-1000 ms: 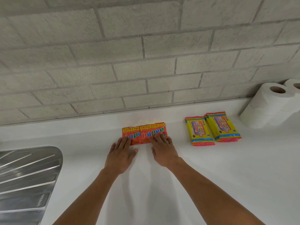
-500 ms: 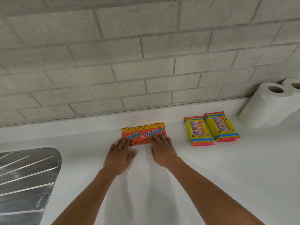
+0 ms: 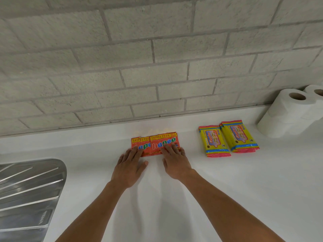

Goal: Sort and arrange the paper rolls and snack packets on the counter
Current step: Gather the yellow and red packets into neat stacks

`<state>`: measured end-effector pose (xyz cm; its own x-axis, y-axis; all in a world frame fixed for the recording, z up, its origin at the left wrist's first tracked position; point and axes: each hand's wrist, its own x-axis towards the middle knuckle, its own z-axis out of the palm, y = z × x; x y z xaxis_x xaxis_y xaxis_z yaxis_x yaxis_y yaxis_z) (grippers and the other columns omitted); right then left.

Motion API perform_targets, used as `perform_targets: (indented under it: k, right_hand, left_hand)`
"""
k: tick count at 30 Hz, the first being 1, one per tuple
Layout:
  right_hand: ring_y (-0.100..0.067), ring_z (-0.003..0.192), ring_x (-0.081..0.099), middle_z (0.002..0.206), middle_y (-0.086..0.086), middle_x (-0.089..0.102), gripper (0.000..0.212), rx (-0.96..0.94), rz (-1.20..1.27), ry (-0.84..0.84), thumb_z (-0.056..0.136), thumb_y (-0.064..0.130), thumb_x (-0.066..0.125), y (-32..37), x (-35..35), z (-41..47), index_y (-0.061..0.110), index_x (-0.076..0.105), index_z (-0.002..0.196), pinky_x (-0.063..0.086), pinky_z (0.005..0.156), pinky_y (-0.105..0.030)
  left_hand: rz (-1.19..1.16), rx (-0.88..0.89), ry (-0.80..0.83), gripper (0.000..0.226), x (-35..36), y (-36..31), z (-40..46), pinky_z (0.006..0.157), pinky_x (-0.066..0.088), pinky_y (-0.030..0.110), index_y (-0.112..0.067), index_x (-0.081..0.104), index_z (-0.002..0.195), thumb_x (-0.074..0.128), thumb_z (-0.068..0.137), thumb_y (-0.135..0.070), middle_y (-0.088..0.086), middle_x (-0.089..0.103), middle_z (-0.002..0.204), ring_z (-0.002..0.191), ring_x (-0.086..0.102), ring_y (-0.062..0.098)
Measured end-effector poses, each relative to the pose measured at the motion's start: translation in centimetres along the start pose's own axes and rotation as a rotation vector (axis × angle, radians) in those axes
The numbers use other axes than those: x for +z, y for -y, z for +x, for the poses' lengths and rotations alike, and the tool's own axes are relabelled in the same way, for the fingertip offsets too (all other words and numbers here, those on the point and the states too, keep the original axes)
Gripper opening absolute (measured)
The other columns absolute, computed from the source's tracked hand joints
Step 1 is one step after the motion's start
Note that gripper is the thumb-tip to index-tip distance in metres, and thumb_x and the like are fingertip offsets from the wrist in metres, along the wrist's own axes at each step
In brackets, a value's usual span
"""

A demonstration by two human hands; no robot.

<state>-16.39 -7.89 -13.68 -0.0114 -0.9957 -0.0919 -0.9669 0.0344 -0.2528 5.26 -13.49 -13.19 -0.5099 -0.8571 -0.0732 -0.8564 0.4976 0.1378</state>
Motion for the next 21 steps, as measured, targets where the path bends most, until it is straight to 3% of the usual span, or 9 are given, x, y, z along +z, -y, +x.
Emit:
perform_targets:
  k: [6, 21]
  right_hand:
    - [-0.03, 0.153, 0.007, 0.163, -0.002, 0.017, 0.052, -0.001, 0.007, -0.006, 0.105, 0.033, 0.037, 0.01, 0.03, -0.08, 0.021, 0.024, 0.154, 0.012, 0.122, -0.053]
    - [-0.031, 0.153, 0.006, 0.164, -0.001, 0.016, 0.053, 0.002, 0.03, -0.003, 0.105, 0.031, 0.037, 0.16, -0.04, -0.06, 0.022, 0.021, 0.154, 0.01, 0.122, -0.055]
  left_hand:
    - [0.065, 0.026, 0.047, 0.085, 0.55, 0.09, -0.01, 0.123, 0.01, 0.045, -0.038, 0.009, 0.157, -0.009, 0.083, -0.075, -0.008, 0.005, 0.166, 0.154, 0.003, 0.021]
    - [0.061, 0.024, 0.056, 0.083, 0.61, -0.06, 0.14, 0.123, 0.011, 0.047, -0.037, 0.006, 0.158, -0.007, 0.084, -0.075, -0.007, 0.003, 0.166, 0.154, 0.002, 0.023]
